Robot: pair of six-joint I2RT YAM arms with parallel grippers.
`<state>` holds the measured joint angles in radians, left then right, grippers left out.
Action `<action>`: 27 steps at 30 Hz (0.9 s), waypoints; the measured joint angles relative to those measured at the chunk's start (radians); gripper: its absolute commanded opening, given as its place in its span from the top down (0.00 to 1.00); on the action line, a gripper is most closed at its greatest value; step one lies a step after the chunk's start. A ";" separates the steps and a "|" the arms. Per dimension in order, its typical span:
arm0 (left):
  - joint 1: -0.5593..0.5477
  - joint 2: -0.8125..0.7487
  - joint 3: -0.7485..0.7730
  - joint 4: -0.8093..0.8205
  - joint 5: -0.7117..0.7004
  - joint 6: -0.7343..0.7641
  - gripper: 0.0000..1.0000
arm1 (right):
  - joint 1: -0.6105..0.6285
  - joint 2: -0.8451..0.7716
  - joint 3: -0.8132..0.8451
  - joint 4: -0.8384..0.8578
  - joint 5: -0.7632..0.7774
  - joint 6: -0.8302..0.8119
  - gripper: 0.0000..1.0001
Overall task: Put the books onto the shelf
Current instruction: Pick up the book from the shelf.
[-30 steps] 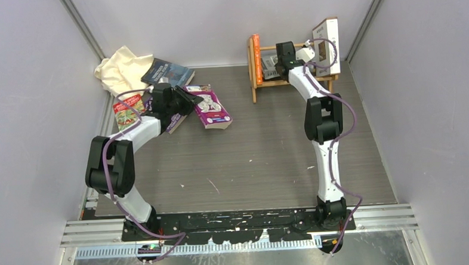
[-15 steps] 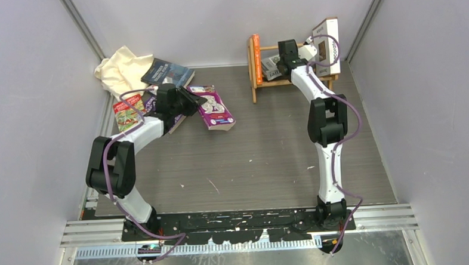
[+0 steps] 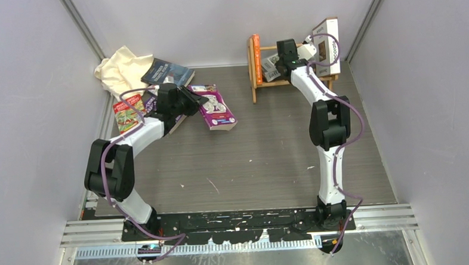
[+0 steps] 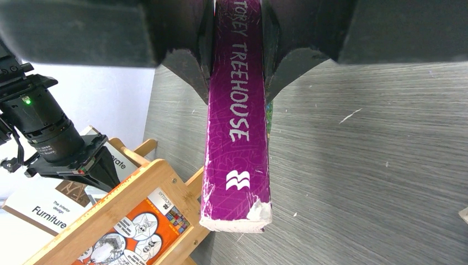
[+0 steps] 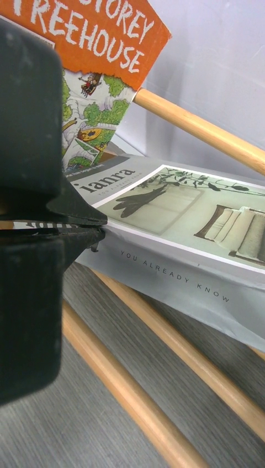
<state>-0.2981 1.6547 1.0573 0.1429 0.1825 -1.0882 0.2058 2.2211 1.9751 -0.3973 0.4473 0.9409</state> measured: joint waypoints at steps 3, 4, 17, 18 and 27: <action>-0.005 -0.006 0.000 -0.005 -0.002 0.002 1.00 | 0.002 -0.018 -0.019 0.000 0.003 0.000 0.99; -0.007 -0.006 -0.001 -0.005 -0.003 0.003 1.00 | 0.002 -0.024 -0.027 0.000 0.004 -0.001 0.99; -0.029 -0.040 -0.033 -0.019 -0.009 0.019 1.00 | 0.019 -0.116 -0.094 -0.013 0.026 -0.034 0.99; -0.030 -0.040 -0.034 -0.021 -0.010 0.019 1.00 | 0.021 -0.121 -0.097 -0.017 0.029 -0.038 0.99; -0.043 -0.050 -0.057 -0.021 -0.021 0.019 1.00 | 0.042 -0.178 -0.128 -0.037 0.053 -0.087 0.99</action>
<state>-0.3416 1.6047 1.0004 0.1215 0.1616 -1.0691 0.2478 2.0434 1.8469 -0.4339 0.4999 0.8536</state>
